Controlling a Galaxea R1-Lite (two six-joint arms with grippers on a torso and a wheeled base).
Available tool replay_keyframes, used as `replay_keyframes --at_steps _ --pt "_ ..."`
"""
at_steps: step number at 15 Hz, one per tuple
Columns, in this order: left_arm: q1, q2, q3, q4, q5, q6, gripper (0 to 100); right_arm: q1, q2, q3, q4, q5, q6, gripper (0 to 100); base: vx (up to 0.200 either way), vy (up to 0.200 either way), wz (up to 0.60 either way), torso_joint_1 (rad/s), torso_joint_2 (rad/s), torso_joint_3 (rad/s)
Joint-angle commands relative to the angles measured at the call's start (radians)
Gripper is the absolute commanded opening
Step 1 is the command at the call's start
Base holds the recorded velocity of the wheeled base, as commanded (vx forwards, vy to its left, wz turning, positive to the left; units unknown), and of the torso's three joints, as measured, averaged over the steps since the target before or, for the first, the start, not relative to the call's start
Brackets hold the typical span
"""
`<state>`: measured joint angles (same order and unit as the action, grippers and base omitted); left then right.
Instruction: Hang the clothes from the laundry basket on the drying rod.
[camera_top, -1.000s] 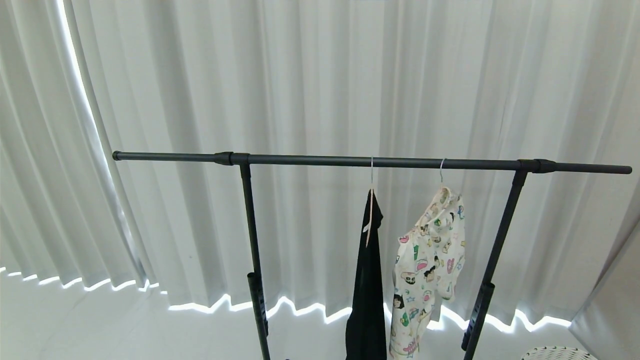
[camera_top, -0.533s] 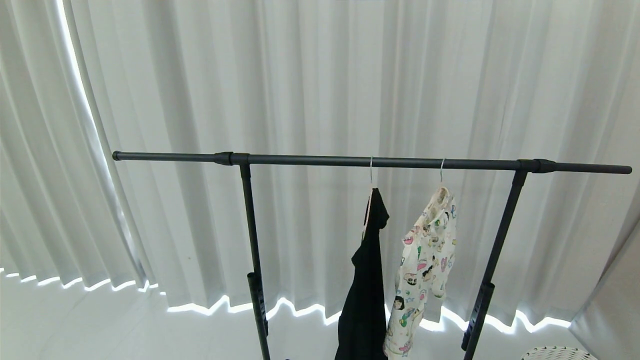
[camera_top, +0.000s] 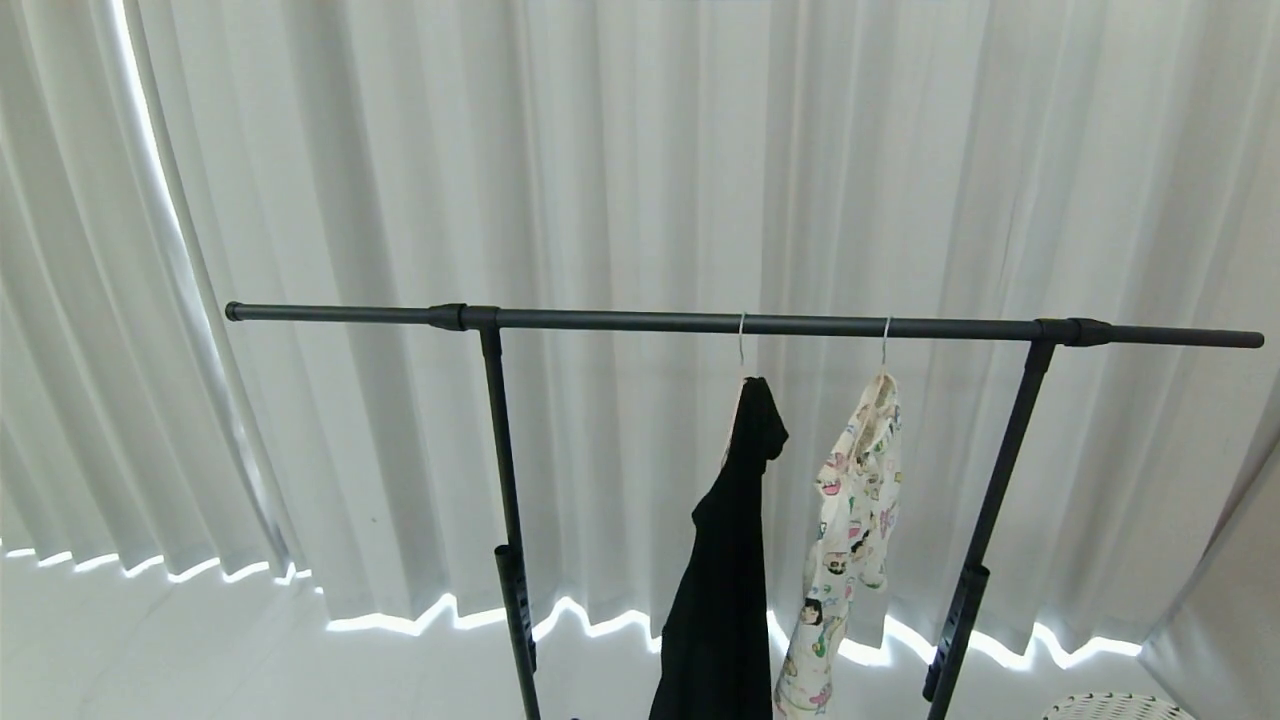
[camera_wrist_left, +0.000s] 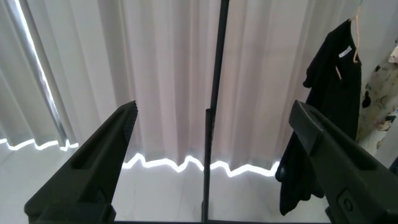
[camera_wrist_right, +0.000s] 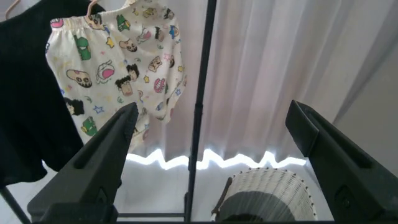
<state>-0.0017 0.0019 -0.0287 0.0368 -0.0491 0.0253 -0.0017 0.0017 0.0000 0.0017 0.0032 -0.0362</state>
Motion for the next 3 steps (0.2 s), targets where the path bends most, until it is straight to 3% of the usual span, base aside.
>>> replay_keyframes --at_steps 1,3 --pt "0.000 0.000 0.001 0.000 0.000 -0.001 100 0.000 -0.002 0.000 0.000 0.000 -0.004 100 0.000 0.000 0.00 0.000 0.00 0.000" --pt "0.000 0.000 0.000 0.000 0.000 -0.001 100 0.000 -0.002 0.000 0.000 0.000 0.002 100 0.000 0.000 0.00 0.000 0.00 0.000"
